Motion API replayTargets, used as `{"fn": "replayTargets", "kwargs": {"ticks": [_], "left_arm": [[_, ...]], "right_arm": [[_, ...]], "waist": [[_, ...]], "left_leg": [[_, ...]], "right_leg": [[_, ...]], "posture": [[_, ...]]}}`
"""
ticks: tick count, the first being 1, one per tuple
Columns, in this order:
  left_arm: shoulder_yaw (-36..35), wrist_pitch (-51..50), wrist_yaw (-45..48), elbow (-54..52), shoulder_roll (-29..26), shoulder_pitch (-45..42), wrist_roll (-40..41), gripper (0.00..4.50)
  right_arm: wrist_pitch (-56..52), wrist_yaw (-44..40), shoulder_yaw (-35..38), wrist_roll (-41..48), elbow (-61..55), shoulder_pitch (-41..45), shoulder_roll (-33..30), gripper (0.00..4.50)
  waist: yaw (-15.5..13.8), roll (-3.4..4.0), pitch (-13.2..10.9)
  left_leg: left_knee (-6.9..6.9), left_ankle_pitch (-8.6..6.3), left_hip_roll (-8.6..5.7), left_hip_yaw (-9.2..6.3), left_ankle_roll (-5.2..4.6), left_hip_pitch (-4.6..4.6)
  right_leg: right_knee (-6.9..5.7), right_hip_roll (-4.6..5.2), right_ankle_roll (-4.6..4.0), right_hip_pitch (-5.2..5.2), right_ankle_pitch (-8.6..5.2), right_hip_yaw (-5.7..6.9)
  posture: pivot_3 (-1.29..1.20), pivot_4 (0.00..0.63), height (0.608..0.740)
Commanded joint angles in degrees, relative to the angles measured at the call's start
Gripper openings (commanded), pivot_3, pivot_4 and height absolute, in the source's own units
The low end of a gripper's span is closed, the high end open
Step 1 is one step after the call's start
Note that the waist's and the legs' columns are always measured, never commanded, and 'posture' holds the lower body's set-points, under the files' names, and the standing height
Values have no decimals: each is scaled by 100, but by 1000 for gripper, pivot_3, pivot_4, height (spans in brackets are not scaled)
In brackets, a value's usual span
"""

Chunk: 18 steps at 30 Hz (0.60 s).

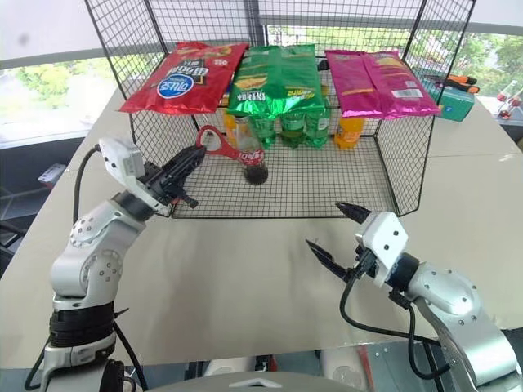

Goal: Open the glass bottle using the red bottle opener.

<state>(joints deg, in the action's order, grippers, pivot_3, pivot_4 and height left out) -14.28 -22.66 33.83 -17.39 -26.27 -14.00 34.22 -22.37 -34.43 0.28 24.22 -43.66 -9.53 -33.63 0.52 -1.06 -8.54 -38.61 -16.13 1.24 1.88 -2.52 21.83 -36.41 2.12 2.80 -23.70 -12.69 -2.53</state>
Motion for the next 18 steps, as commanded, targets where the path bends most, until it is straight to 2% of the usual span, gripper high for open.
{"fn": "replayTargets", "kwargs": {"ticks": [1,7,18], "left_arm": [[-161,-349,-102,-292,-46,-36,441,58],[-345,-854,-388,-315,-88,-170,930,58],[-403,-1135,-764,-282,-138,-306,1082,58]], "right_arm": [[65,-75,95,54,-70,41,-53,4500],[176,-149,49,-7,3,-37,-14,4500],[119,-117,-16,-57,-26,14,43,4500]], "waist": [[2,-1,0],[5,-2,-1],[7,-3,-2]], "left_leg": [[0,0,0,0,0,0],[0,0,0,-1,0,0],[0,0,-1,-2,0,0]], "right_leg": [[1,0,0,0,0,0],[1,-1,1,0,0,2],[0,-1,1,0,0,2]], "posture": [[0,150,740],[0,150,740],[0,150,740]]}}
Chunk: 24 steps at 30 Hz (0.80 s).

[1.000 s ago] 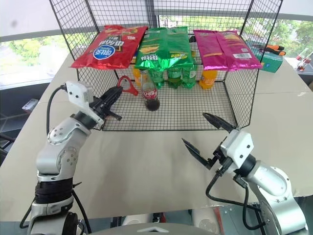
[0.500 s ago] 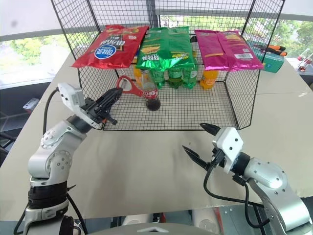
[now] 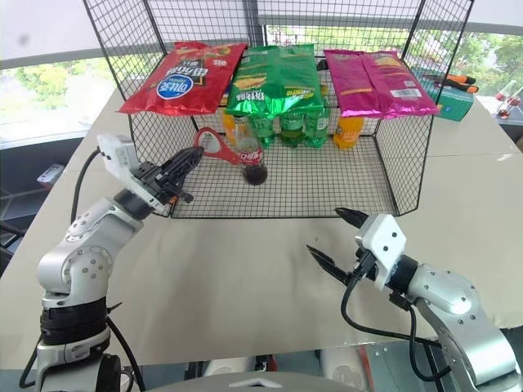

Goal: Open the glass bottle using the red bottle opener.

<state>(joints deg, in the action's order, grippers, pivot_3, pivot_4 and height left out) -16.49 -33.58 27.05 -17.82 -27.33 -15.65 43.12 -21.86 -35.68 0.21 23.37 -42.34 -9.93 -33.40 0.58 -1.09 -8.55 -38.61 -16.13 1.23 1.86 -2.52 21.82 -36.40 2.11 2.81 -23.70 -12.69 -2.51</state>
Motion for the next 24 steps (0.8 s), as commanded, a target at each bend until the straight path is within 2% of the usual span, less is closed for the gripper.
{"fn": "replayTargets", "kwargs": {"ticks": [1,24], "left_arm": [[-209,-79,-118,-224,-39,-169,230,58],[-326,-527,-115,-310,-103,-172,1031,58]], "right_arm": [[51,15,-25,26,-157,76,25,4500],[-142,70,-112,162,-80,557,154,4500]], "waist": [[0,0,0],[3,-3,-2]], "left_leg": [[0,0,0,0,0,0],[0,0,0,-1,0,1]], "right_leg": [[0,0,0,0,0,0],[1,0,-1,0,0,1]], "posture": [[0,150,740],[0,150,740]]}}
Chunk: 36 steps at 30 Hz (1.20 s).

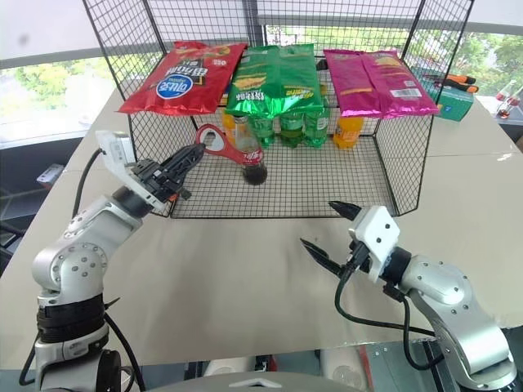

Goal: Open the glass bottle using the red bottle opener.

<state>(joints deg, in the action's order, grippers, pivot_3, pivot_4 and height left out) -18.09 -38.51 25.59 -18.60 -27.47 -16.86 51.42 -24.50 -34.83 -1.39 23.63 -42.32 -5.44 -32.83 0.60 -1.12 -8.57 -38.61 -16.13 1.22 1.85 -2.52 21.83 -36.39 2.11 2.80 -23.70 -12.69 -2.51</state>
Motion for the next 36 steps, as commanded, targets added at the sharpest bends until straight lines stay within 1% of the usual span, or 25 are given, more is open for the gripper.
{"fn": "replayTargets", "kwargs": {"ticks": [1,4,6,8,10,11,14,17,21,26,27,28,29,32,36], "left_arm": [[-176,-75,114,-266,-108,11,311,58],[-269,-350,435,-384,-173,255,915,58],[-223,-489,824,-585,-305,559,1176,58],[-72,-592,1152,-809,-441,802,1321,58],[44,-583,1263,-895,-464,828,1353,58],[157,-579,1312,-949,-455,779,1351,58],[479,-518,1451,-1062,-428,611,1207,58],[670,-459,1570,-1066,-446,440,1114,58],[793,-377,1697,-1109,-479,340,1023,58],[827,-299,1811,-1170,-492,311,950,58],[820,-298,1810,-1191,-489,317,957,0],[815,-299,1804,-1213,-485,325,962,0],[800,-292,1819,-1217,-499,344,945,0],[738,-198,1822,-1152,-539,446,749,0],[687,-55,1771,-1066,-548,523,539,0]], "right_arm": [[193,-40,47,195,-52,143,168,4500],[-20,-148,113,754,-78,294,317,4500],[-445,-73,201,1524,-119,472,421,4500],[-866,33,251,2341,-72,711,515,4500],[-1095,34,226,2731,10,933,527,4500],[-1235,25,140,2898,159,1177,587,4500],[-1589,64,-108,3196,595,1862,793,4500],[-1829,-22,-288,3269,889,2281,871,4500],[-2002,-210,-428,3230,1105,2562,836,4500],[-2173,-274,-413,3342,1186,2678,852,4500],[-2163,-239,-385,3321,1191,2680,868,3984],[-2157,-212,-359,3309,1186,2676,876,3670],[-2143,-151,-294,3314,1196,2676,891,3216],[-2123,-143,-7,3466,1134,2593,776,3216],[-2242,-238,343,3944,876,2335,502,3216]], "waist": [[0,0,0],[22,1,-1],[28,-1,-3],[32,0,-5],[6,-3,-8],[-10,-4,-8],[6,-5,-9],[14,-4,-9],[13,-4,-9],[12,-3,-10],[12,-3,-10],[13,-3,-10],[13,-3,-10],[12,-3,-10],[0,-3,-10]], "left_leg": [[0,0,0,0,0,0],[0,0,1,1,0,-1],[2,0,3,0,0,-1],[6,0,6,1,0,-1],[6,0,6,-1,0,-1],[6,0,5,-5,1,-1],[3,4,1,-2,6,-3],[3,4,1,0,6,-2],[15,4,1,-7,6,6],[22,3,2,-20,6,21],[22,3,2,-21,6,23],[22,3,2,-21,6,24],[22,3,2,-21,6,25],[22,3,2,-21,6,26],[22,3,1,-22,6,26]], "right_leg": [[0,0,0,0,0,0],[0,-1,0,0,0,-1],[0,-1,0,-1,0,-1],[0,-1,-1,-3,0,-1],[0,2,-3,-3,0,1],[0,3,-3,-2,-1,4],[0,4,-3,0,0,1],[0,2,-4,-2,0,0],[4,-1,-4,-9,1,5],[25,0,13,-12,10,18],[29,0,15,-12,11,19],[31,1,15,-11,12,19],[36,1,14,-11,11,19],[41,1,13,-10,10,19],[43,2,-2,-8,2,20]], "posture": [[0,150,740],[0,150,740],[0,150,740],[0,150,740],[0,150,740],[0,150,740],[0,150,740],[0,150,740],[0,150,740],[0,150,740],[0,150,740],[0,150,740],[0,150,740],[0,150,740],[0,150,740]]}}
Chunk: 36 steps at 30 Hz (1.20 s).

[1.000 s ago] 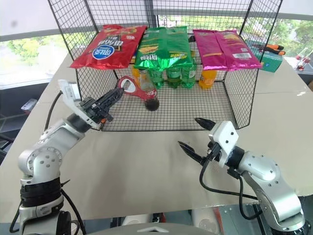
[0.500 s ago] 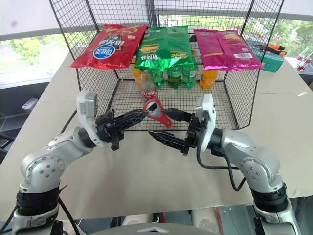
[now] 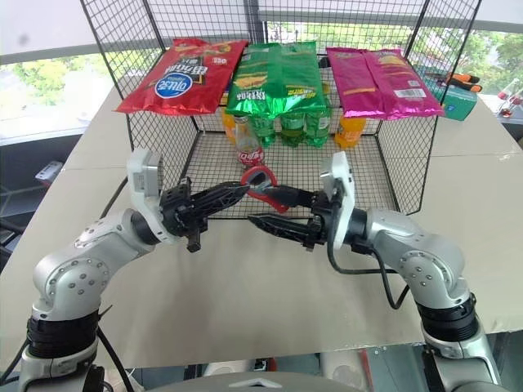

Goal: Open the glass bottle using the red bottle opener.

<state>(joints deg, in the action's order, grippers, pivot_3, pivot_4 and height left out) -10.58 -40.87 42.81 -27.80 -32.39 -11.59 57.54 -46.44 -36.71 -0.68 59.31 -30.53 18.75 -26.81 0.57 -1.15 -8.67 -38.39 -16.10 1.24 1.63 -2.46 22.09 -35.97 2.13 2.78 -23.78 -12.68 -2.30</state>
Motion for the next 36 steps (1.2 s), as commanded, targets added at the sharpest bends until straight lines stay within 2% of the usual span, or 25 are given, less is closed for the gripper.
{"fn": "replayTargets", "kwargs": {"ticks": [1,5,13,22,23,24,27,29,36], "left_arm": [[-86,203,48,-130,-58,10,-95,0],[-213,120,116,-208,-76,56,180,0],[-126,-3,489,-315,-322,53,534,0],[1,87,678,-432,-371,138,482,0],[10,94,687,-443,-361,143,485,0],[18,101,700,-451,-356,147,483,0],[26,129,756,-477,-360,188,459,0],[25,145,776,-502,-360,226,451,0],[-52,453,998,-450,-338,472,267,0]], "right_arm": [[-84,-72,325,485,-356,-153,-174,3216],[-56,24,266,216,-297,-320,-357,3216],[-51,-68,-235,-103,-20,-53,-155,3216],[-314,-68,-324,242,61,198,86,3216],[-340,-58,-335,261,52,200,98,2688],[-363,-48,-342,275,46,203,109,2462],[-433,-52,-321,358,21,193,116,964],[-468,-51,-291,411,2,170,108,137],[-542,-184,-191,505,-60,72,-60,137]], "waist": [[6,0,0],[20,4,-2],[19,6,-4],[19,7,-5],[18,7,-5],[17,7,-5],[18,7,-5],[18,8,-5],[18,8,-5]], "left_leg": [[0,0,0,0,0,1],[1,0,2,0,0,0],[1,0,2,1,0,-2],[1,0,2,-1,0,0],[1,0,2,-1,0,0],[1,0,2,-1,0,0],[1,0,2,-2,0,0],[1,0,2,-2,0,0],[1,0,2,-2,0,0]], "right_leg": [[1,0,0,0,0,0],[0,-1,0,0,0,0],[-1,-3,0,0,0,-1],[0,-2,1,0,0,1],[0,-2,0,0,0,0],[1,-2,0,0,0,1],[0,-2,0,0,0,1],[0,-2,0,0,0,1],[1,-2,-1,0,-1,2]], "posture": [[0,150,740],[0,150,740],[0,150,740],[0,150,740],[0,150,740],[0,150,740],[0,150,740],[0,150,740],[0,150,740]]}}
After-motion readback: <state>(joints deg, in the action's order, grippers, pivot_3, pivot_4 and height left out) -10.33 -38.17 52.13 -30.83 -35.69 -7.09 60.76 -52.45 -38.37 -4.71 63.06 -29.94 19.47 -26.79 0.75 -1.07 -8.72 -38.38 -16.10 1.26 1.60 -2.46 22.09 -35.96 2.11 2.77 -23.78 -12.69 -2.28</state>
